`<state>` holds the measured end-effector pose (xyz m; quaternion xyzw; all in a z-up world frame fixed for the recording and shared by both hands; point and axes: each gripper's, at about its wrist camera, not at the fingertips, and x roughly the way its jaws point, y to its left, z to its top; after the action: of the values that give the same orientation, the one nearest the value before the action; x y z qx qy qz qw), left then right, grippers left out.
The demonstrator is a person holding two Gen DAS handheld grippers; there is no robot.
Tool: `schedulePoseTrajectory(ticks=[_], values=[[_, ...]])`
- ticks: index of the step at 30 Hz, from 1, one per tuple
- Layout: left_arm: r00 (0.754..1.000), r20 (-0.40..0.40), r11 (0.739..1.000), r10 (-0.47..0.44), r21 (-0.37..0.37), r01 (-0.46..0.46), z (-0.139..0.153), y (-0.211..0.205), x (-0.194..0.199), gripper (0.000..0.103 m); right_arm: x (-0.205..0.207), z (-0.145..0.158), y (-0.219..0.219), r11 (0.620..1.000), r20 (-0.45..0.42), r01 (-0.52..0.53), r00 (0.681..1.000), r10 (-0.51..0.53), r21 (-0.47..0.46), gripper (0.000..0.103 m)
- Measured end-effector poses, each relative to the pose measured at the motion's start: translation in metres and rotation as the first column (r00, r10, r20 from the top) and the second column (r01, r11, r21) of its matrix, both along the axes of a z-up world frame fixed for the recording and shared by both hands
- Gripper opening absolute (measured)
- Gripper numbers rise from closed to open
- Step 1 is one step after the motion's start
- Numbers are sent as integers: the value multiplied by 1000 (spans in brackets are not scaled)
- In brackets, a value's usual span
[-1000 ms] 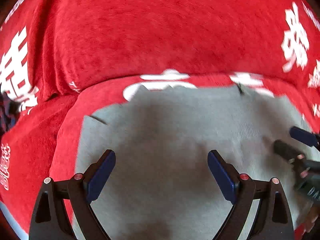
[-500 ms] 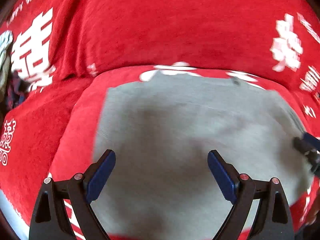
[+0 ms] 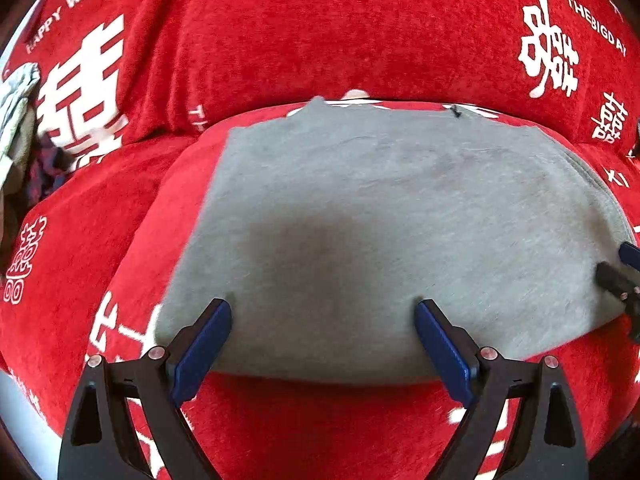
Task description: Fold small clothes
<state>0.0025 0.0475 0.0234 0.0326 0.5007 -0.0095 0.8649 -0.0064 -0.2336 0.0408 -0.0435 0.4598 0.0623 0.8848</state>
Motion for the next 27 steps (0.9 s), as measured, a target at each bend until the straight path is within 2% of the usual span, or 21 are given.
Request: schedulePoseTrajectory(ticks=[4,6,7,10,14,18,20,21,25,27], values=[[1000,2,999,15,-51,-15,-4,16,-8,94,-9,-7,-30,998,-9,64,998,-64,1,74],[1000,3,998,20,-59,-20,-4,18,-11,94,-13,-10,-39,997,-8,77,997,-76,18,75],[1000,2,998,27,-59,-27,-3,18,-12,94,-15,-10,-43,995,-12,99,995,-99,-2,75],[999,27,996,47,-80,-44,10,19,-21,94,-23,1,-51,989,-12,139,990,-139,54,75],[998,27,991,64,-116,-60,12,26,-28,94,-34,16,-28,996,62,84,994,-86,36,75],[996,-17,988,93,-124,-94,-2,35,-27,94,-31,6,-2,999,41,20,999,-21,26,75],[994,-39,982,99,-158,-104,-8,42,-28,94,-26,-9,-1,999,-1,36,999,-36,25,74],[994,-44,980,100,-167,-106,-10,45,-28,94,-25,-13,-4,998,7,43,999,-43,42,75],[993,-42,983,109,-141,-114,-7,49,-34,94,-28,-10,-11,997,12,47,999,-48,54,75],[991,-26,979,129,-153,-131,-2,56,-41,94,-31,-3,-14,996,12,68,998,-69,54,75]])
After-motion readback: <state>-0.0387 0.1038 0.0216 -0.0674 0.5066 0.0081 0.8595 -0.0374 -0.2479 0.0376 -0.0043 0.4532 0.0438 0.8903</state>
